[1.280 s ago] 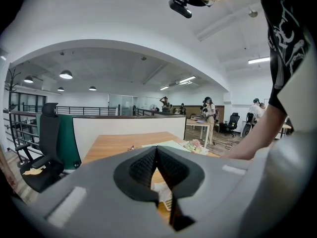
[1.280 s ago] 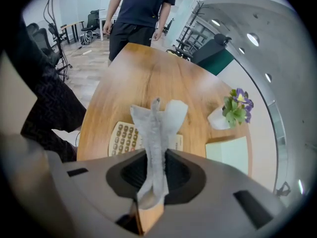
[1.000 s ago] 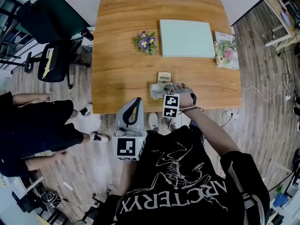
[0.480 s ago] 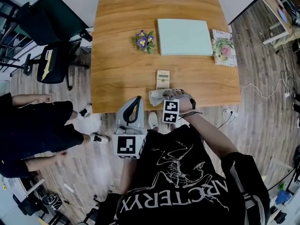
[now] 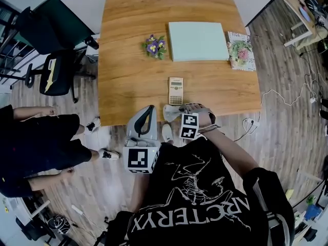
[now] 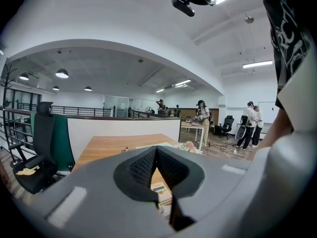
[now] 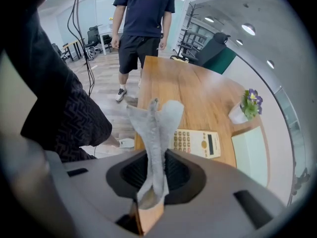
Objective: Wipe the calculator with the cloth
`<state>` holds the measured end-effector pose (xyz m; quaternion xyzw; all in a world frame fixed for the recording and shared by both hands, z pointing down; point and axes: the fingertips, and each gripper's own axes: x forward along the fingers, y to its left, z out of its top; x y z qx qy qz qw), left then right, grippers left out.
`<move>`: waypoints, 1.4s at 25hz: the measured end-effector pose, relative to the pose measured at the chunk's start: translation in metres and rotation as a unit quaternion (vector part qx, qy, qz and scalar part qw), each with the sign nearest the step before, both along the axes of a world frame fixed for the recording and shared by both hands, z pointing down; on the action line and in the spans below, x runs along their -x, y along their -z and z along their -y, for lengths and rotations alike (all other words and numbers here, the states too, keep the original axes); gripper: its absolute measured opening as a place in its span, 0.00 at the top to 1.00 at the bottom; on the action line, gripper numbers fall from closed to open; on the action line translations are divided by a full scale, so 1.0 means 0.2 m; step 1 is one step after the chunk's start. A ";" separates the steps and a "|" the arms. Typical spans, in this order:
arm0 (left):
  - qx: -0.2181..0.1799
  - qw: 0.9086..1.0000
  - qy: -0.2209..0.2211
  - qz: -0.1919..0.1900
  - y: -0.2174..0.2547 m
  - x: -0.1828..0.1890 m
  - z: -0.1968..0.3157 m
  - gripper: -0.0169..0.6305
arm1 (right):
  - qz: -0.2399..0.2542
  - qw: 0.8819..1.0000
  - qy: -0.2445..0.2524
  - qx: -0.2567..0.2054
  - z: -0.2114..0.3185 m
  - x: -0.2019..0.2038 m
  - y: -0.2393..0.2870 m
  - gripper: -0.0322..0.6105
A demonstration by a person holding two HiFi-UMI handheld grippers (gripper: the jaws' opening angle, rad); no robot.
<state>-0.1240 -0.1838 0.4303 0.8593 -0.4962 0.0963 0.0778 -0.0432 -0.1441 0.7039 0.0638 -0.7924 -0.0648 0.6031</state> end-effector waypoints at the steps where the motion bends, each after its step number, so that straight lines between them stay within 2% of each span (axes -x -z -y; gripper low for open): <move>1: -0.001 1.000 -0.001 0.000 0.00 0.00 0.00 0.96 | 0.008 1.000 -0.010 0.000 0.00 0.00 0.01 0.82; 4: -0.005 1.000 -0.001 0.000 0.01 0.00 -0.01 0.96 | 0.053 0.997 -0.063 0.002 0.04 -0.02 0.12 0.82; 7: -0.010 1.000 -0.001 0.001 0.04 0.00 -0.01 0.96 | 0.129 0.980 -0.154 -0.005 0.14 -0.10 0.33 0.82; 9: -0.015 1.000 0.002 0.003 0.06 0.02 -0.01 0.96 | 0.197 0.955 -0.222 -0.014 0.22 -0.18 0.51 0.82; 12: -0.025 1.000 0.008 0.007 0.09 0.04 0.01 0.96 | 0.311 0.905 -0.286 -0.057 0.32 -0.32 0.86 0.82; 17: -0.051 0.999 0.005 0.004 0.19 0.03 0.05 0.96 | 0.414 0.833 -0.314 -0.191 0.38 -0.58 1.41 0.82; 19: -0.063 0.998 0.001 0.005 0.24 0.02 0.06 0.96 | 0.447 0.806 -0.317 -0.222 0.36 -0.63 1.55 0.82; 21: -0.077 0.997 -0.004 0.006 0.29 0.00 0.08 0.96 | 0.472 0.786 -0.320 -0.239 0.32 -0.67 1.64 0.82; 24: -0.092 0.996 -0.015 0.011 0.34 -0.04 0.09 0.96 | 0.494 0.766 -0.324 -0.254 0.26 -0.69 1.71 0.82; 27: -0.099 0.995 -0.023 0.012 0.37 -0.05 0.10 0.96 | 0.508 0.753 -0.325 -0.263 0.24 -0.70 1.75 0.82; 32: -0.106 0.994 -0.027 0.008 0.41 -0.05 0.10 0.96 | 0.518 0.742 -0.330 -0.268 0.24 -0.70 1.76 0.82; 35: -0.108 0.994 -0.026 0.013 0.42 -0.05 0.11 0.96 | 0.521 0.740 -0.329 -0.268 0.24 -0.69 1.76 0.82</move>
